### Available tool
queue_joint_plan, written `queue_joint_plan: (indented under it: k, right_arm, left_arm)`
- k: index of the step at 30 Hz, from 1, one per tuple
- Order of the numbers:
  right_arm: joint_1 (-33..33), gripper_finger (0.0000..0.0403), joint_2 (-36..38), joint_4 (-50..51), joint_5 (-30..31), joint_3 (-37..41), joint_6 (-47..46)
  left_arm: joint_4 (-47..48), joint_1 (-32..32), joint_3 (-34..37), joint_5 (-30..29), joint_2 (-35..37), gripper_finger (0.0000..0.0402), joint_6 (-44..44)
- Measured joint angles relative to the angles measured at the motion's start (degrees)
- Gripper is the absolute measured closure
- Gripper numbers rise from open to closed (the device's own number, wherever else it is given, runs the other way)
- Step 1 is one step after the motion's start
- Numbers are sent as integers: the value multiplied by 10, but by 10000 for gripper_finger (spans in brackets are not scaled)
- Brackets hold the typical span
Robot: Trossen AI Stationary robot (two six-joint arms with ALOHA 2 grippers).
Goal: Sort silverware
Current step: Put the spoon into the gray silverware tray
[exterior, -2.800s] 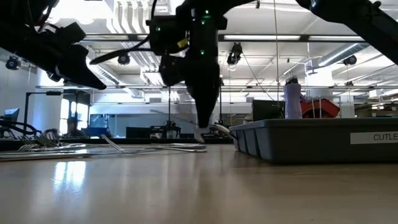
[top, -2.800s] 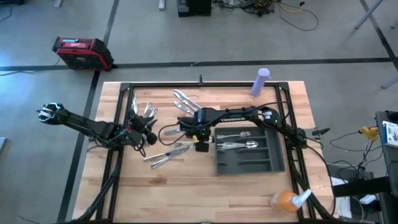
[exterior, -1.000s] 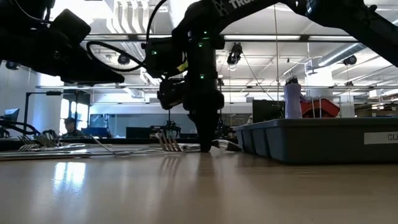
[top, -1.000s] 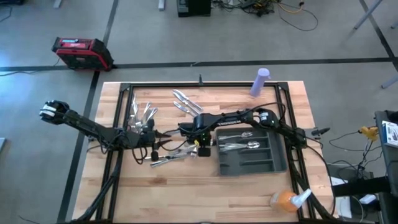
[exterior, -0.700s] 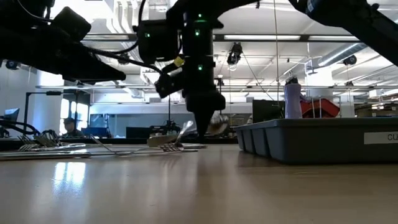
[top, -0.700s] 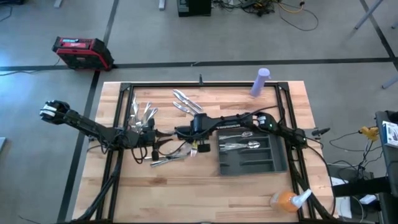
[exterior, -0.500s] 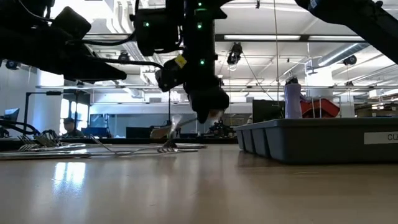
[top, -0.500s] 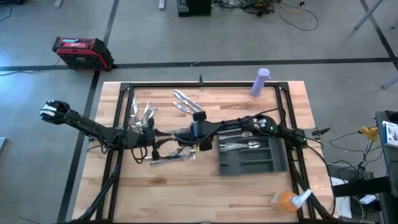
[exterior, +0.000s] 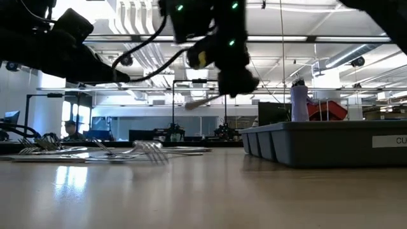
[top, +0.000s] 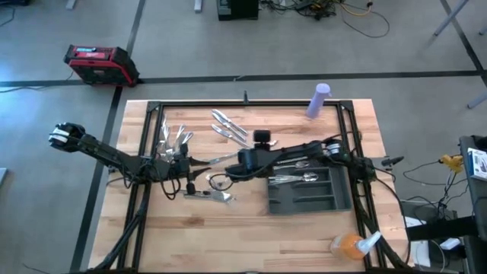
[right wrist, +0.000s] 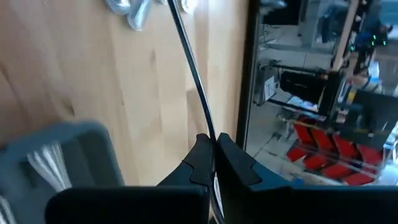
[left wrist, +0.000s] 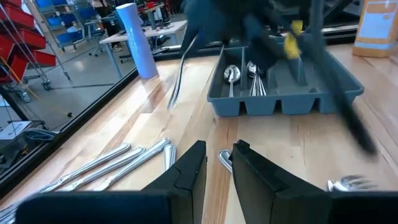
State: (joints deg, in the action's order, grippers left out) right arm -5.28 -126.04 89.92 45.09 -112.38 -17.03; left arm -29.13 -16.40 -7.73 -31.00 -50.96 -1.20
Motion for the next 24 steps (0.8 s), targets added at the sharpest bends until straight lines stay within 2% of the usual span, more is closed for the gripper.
queue_joint_plan:
  k: [7, 13, 17, 24]
  right_arm:
    - [-33, 403, 156, -22, -3, 208, -124]
    - [-85, 403, 258, -150, -32, 377, -155]
    - [-102, 403, 277, -207, -52, 449, -186]
    - [-90, 403, 276, -271, -106, 526, -220]
  left_arm:
    - [-11, 0, 1, 0, 0, 338, -2]
    - [-33, 0, 1, 0, 0, 338, -16]
    - [-56, 0, 1, 0, -1, 338, -34]
    - [-76, 1, 1, 0, 0, 338, -51]
